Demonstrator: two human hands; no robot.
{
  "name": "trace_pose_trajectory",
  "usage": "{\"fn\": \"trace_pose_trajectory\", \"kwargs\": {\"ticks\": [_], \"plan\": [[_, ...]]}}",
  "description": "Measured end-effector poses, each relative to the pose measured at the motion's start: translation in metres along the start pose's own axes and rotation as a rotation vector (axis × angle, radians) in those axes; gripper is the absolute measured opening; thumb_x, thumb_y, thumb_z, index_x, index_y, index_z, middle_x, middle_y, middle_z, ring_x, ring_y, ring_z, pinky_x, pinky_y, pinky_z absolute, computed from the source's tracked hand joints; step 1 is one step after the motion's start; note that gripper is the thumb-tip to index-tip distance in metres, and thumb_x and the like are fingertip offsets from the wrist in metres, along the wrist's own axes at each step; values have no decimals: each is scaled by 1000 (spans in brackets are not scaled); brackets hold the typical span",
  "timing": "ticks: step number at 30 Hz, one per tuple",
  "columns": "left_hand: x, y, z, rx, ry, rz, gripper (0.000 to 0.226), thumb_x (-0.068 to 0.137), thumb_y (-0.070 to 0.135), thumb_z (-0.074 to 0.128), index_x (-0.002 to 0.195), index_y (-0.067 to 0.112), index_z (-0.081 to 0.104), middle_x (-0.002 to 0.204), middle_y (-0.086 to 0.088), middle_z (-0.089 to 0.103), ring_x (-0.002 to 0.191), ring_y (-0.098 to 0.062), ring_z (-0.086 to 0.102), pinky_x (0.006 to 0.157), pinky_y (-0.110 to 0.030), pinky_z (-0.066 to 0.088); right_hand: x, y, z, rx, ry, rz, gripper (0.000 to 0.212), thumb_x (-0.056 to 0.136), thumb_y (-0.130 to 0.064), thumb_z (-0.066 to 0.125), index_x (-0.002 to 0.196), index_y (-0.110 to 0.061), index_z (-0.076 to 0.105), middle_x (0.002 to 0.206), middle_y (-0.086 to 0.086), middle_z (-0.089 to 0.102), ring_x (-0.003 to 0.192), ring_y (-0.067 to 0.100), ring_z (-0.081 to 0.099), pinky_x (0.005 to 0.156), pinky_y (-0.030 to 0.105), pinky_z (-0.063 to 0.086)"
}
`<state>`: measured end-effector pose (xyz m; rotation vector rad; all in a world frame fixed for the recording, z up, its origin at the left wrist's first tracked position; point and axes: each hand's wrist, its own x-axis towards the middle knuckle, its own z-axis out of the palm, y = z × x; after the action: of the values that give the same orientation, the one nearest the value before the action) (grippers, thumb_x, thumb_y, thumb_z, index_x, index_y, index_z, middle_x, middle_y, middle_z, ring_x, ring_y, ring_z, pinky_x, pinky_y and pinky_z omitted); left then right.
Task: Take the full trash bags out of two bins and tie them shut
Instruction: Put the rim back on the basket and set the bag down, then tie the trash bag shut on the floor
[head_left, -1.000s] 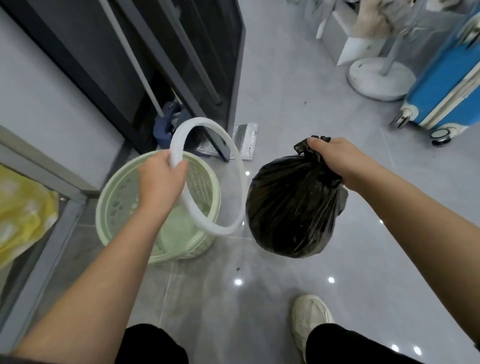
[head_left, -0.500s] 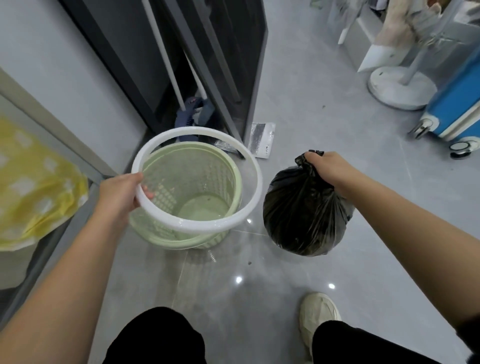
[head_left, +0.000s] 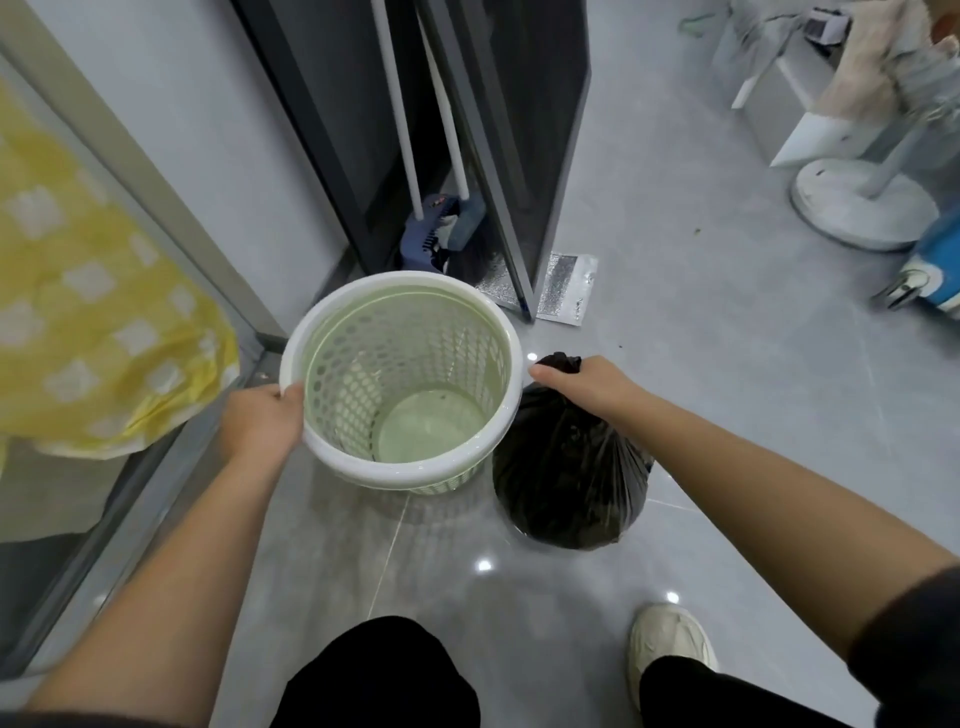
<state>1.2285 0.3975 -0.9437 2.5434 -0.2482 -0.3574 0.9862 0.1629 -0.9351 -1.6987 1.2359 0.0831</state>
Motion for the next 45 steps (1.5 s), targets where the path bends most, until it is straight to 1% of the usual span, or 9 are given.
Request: {"fn": "trace_pose_trajectory", "kwargs": {"ticks": [13,19,29,32,35,37,39,42,45], "plan": [[27,-6,18,-188,-41,-171,26,90,28,49,98,9,65,99,-19,68,85,-37,65,74,-51,57,27,-6,33,35,6,16,66,72,-60,70,108,-4,65,106,12,67,94,26,64,90,42,52],[-17,53,42,-35,23,327,54,85,21,52,137,15,42,146,-9,33,132,-29,36,111,-46,30,33,22,15,134,-27,61,52,79,-56,64,105,-11,65,103,7,67,92,24,64,89,39,52],[-106,119,153,51,-412,960,19,84,16,58,102,17,63,98,8,56,88,-10,49,87,-30,44,24,92,-26,409,73,208,46,75,-60,48,91,-20,67,100,7,69,93,27,66,95,46,49],[-121,111,197,120,-705,1039,57,77,41,61,130,22,50,129,5,51,122,-14,44,104,-36,38,17,115,-34,484,89,254,41,85,-50,41,88,-18,65,97,10,70,93,28,65,96,48,47],[-145,105,238,162,-887,987,109,66,61,70,150,29,9,157,14,12,146,-7,2,119,-37,7,13,136,-40,635,75,266,42,87,-50,43,93,-18,68,97,8,72,96,26,66,95,46,49],[-159,109,261,54,-871,913,104,65,56,75,148,31,18,152,18,21,144,-5,12,119,-39,8,14,143,-43,709,65,251,42,88,-48,45,93,-14,69,98,9,73,97,26,67,94,44,50],[-166,115,276,-93,-759,848,67,74,43,73,133,29,46,132,11,54,125,-10,45,110,-36,32,17,151,-47,703,64,233,49,79,-51,49,93,-9,70,99,11,73,97,27,68,95,48,50],[-164,121,284,-141,-714,744,12,88,21,63,98,19,68,94,8,66,85,-4,56,75,-6,39,22,160,-56,692,108,235,55,67,-55,54,94,-9,69,103,12,72,96,27,69,96,52,49],[-160,120,282,-231,-876,563,25,94,20,54,72,31,59,79,14,61,80,-8,59,67,-14,41,30,165,-68,808,58,128,41,80,-39,54,104,-9,67,109,15,70,100,28,68,97,49,49]]}}
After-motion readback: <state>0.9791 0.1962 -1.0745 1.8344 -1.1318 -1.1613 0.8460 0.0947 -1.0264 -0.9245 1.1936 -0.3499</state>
